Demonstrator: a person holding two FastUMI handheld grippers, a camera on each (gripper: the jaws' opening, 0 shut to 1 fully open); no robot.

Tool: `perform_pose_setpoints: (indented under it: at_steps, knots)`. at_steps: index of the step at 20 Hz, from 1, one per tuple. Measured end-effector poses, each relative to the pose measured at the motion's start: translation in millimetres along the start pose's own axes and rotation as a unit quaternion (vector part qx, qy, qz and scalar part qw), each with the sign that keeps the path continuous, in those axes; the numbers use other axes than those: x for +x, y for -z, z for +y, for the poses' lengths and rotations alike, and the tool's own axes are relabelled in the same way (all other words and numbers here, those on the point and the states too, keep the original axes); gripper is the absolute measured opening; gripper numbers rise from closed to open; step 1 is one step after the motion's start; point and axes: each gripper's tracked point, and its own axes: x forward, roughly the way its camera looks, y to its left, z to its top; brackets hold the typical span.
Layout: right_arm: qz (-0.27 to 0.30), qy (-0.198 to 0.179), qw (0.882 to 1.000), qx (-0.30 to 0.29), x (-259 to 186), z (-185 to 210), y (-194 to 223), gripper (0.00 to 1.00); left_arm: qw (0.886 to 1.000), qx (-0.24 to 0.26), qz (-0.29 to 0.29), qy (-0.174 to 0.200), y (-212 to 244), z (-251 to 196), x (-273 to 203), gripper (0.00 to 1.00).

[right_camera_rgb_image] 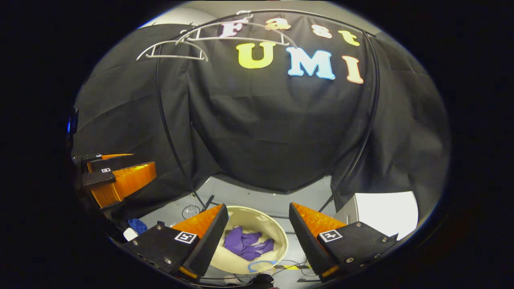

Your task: Grasp the clothes on the hanger with both hands and then place them into the laundry hamper below.

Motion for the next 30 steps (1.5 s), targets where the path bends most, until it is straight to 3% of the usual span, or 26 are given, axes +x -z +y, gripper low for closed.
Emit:
perform_pose_setpoints:
  at_steps: [1,6,15,21,30]
  knots:
    - [-0.018,0.001,1.0,0.004,-6,-1,-12,0.94,1.0,0.001,-0.016,-0.001,-16,3,-4,0.9]
    - [-0.106,0.012,0.994,0.021,-42,-15,-78,0.92,0.997,-0.001,-0.082,-0.007,-73,17,-30,0.94]
    - [-0.239,0.056,0.969,0.021,-118,-54,-177,0.92,0.984,-0.013,-0.176,-0.03,-165,52,-84,0.93]
    - [-0.286,0.093,0.953,0.032,-164,-94,-203,0.92,0.975,0.01,-0.211,-0.061,-196,80,-123,0.93]
    - [-0.316,0.129,0.939,0.041,-204,-122,-204,0.92,0.966,-0.022,-0.236,-0.106,-205,111,-157,0.91]
